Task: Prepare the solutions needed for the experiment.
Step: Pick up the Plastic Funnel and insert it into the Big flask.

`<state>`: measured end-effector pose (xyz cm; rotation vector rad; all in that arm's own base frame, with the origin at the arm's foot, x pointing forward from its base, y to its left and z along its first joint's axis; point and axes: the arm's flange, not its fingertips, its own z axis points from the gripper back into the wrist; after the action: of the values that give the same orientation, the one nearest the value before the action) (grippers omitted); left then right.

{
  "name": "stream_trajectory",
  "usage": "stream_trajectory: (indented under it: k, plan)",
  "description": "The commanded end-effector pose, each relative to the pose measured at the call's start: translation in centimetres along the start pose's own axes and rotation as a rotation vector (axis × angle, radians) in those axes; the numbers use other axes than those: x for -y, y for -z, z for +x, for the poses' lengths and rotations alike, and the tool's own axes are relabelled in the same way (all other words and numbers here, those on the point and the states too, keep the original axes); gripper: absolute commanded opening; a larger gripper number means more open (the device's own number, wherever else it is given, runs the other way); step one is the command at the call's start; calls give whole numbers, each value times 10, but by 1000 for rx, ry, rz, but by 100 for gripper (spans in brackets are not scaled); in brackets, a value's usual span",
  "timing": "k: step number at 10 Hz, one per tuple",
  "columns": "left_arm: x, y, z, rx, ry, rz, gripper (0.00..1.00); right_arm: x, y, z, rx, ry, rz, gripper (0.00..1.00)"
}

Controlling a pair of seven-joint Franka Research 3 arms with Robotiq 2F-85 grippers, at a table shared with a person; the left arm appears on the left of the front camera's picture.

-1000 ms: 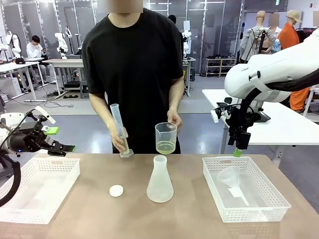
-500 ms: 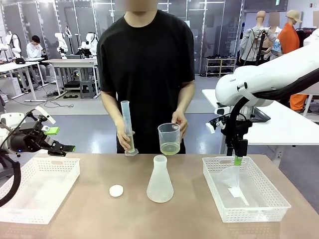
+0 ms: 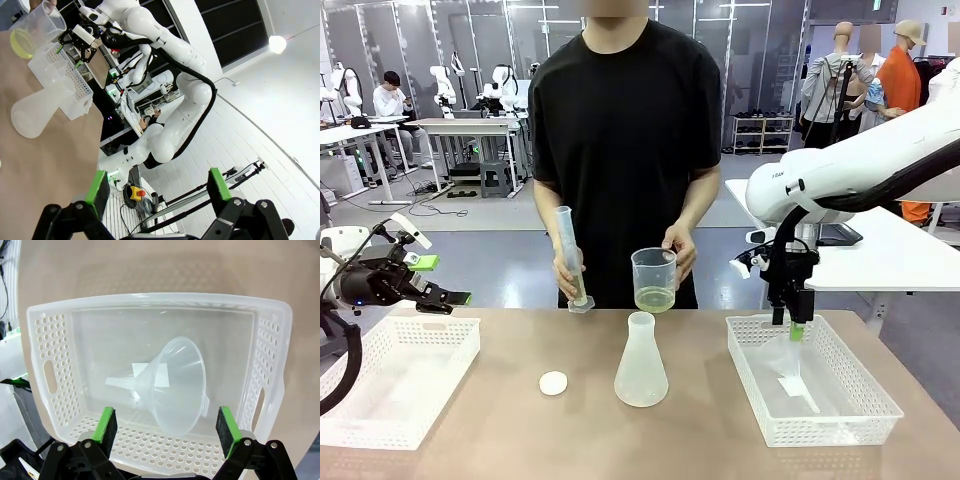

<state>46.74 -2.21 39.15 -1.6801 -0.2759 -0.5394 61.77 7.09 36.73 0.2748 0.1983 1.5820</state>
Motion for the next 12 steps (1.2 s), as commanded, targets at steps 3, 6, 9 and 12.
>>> stream_trajectory:
  k: [3, 6, 9, 12]
  plan:
    - [1, 0, 1, 3, 3, -2, 100, 16, 7, -3, -5, -54, 83, 100]
    - [1, 0, 1, 3, 3, -2, 100, 17, 13, -1, -9, -70, 121, 100]
    - [1, 0, 1, 3, 3, -2, 100, 12, 14, -1, -16, -70, 168, 86]
    - [1, 0, 1, 3, 3, -2, 100, 13, 18, -3, -28, -64, 195, 59]
